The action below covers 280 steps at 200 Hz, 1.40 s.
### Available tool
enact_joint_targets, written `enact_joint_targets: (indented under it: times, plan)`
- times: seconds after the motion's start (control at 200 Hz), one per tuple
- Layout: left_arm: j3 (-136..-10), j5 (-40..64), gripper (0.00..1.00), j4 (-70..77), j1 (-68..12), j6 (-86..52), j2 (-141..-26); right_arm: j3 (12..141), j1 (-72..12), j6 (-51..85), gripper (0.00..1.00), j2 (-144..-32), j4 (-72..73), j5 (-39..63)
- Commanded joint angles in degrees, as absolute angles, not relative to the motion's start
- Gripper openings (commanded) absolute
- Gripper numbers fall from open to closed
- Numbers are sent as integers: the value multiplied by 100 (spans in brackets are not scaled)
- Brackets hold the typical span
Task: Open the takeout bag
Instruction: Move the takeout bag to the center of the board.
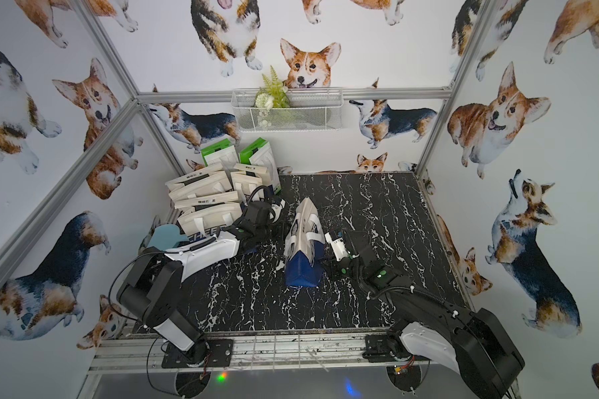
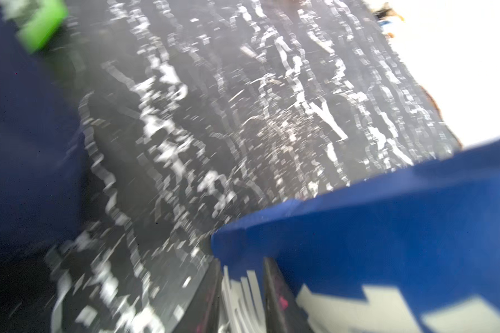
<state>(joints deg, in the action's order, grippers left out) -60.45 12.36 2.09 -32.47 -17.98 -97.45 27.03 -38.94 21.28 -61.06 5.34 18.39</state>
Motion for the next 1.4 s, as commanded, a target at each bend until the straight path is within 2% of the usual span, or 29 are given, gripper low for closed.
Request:
enact_joint_targets:
  times: [0.0, 0.21, 0.435, 0.541, 0.636, 0.741, 0.816, 1.021, 1.121, 1.261, 1.396]
  plan:
    - [-6613, 2000, 32, -12, -3204, -1464, -10227, 2625, -4016, 2186, 16, -6126, 1163, 2023]
    - [-7312, 3203, 39, -3, -3199, -1126, -10927, 2348, -4034, 1975, 17, -5994, 1492, 1922]
    - [-7932, 4220, 40, -149, -3233, -1114, -11499, 2226, -4034, 1877, 19, -6186, 1699, 1897]
    - [-7928, 4464, 40, -165, -3280, -999, -11466, 2233, -4034, 1816, 21, -6257, 1751, 1918]
    - [-7906, 4623, 40, -266, -3337, -925, -11366, 2234, -4034, 1787, 30, -6248, 1789, 1883]
    - [-7760, 4120, 40, -456, -3302, -804, -11038, 2223, -4034, 1754, 33, -6163, 1687, 1665]
    - [-7612, 3554, 43, -604, -3196, -806, -10666, 2193, -4034, 1721, 34, -6064, 1568, 1528]
    - [-6813, 1716, 62, -367, -2936, -1322, -9025, 2092, -4034, 1719, 36, -5871, 1495, 1307]
    - [-6317, 1009, 64, -549, -2942, -1540, -8123, 2099, -4034, 1723, 37, -5849, 1445, 1231]
    - [-4407, 983, 65, -38, -3027, -1990, -6229, 2211, -4034, 1801, 41, -5821, 1152, 895]
    - [-3194, 781, 64, -638, -3125, -2227, -4213, 2161, -4034, 1837, 41, -5808, 1257, 749]
